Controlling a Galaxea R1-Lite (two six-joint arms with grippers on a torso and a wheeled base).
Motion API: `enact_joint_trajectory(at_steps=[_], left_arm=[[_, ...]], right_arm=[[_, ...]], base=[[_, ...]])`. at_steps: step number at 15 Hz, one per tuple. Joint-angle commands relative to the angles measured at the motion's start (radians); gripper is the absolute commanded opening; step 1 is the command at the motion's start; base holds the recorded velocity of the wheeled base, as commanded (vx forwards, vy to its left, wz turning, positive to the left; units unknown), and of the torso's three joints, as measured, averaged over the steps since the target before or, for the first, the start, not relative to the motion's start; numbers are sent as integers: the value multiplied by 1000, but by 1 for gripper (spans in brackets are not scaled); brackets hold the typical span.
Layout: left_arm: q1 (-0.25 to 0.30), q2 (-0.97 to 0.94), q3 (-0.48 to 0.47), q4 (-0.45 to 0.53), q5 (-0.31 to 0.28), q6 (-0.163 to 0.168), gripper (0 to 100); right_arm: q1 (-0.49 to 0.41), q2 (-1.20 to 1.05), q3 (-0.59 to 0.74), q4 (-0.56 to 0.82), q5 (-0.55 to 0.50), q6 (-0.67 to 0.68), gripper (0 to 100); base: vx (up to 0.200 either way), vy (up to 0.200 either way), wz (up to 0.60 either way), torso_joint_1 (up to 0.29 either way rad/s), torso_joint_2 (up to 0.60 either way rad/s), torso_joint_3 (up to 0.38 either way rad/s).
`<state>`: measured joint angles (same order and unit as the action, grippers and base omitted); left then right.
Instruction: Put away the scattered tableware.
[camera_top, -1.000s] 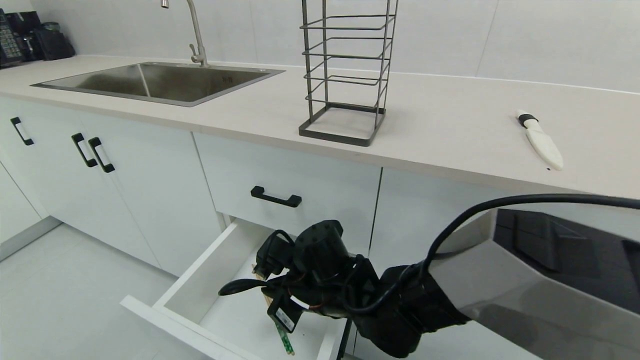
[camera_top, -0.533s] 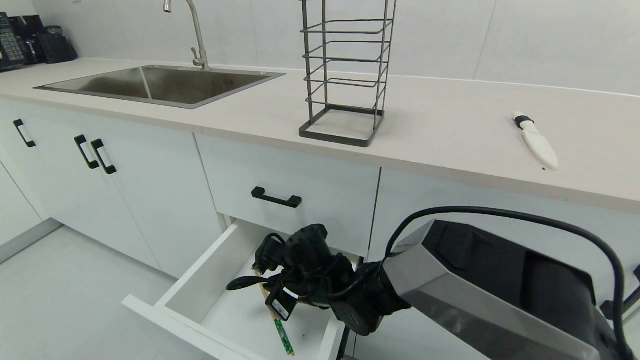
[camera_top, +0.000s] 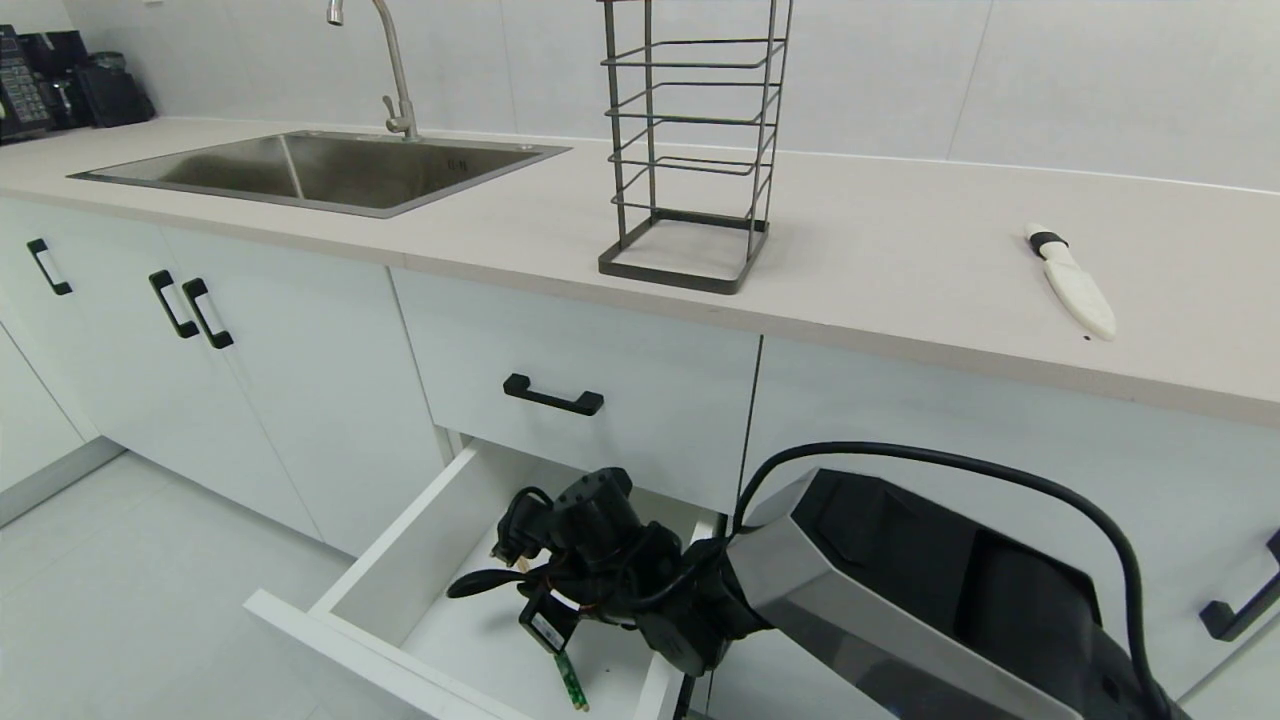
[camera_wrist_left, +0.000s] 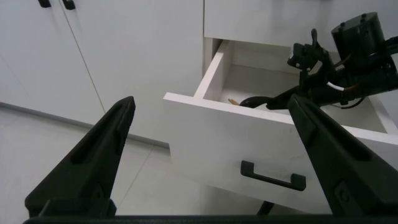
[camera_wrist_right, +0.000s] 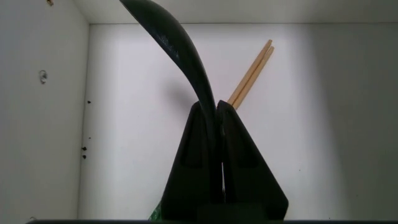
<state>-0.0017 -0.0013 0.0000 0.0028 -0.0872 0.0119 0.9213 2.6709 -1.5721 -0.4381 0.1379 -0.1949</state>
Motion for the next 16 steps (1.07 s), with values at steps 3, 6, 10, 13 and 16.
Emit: enact_joint_trajectory(at_steps=[3, 6, 10, 13, 16], left_arm=[[0, 1, 0, 0, 0, 0, 100], [0, 1, 0, 0, 0, 0, 100], [0, 1, 0, 0, 0, 0, 100], [0, 1, 0, 0, 0, 0, 100], [0, 1, 0, 0, 0, 0, 100]], right_arm=[[-4, 47, -66, 24, 0, -9, 0], [-4, 57, -94, 59, 0, -21, 0], [-2, 69, -151, 137, 5, -32, 100], [-2, 67, -141, 73, 6, -61, 100], [14, -78, -78, 32, 8, -57, 100]], base=[[0, 0, 0, 0, 0, 0], [0, 0, 0, 0, 0, 0], [0, 0, 0, 0, 0, 0], [0, 0, 0, 0, 0, 0], [0, 0, 0, 0, 0, 0]])
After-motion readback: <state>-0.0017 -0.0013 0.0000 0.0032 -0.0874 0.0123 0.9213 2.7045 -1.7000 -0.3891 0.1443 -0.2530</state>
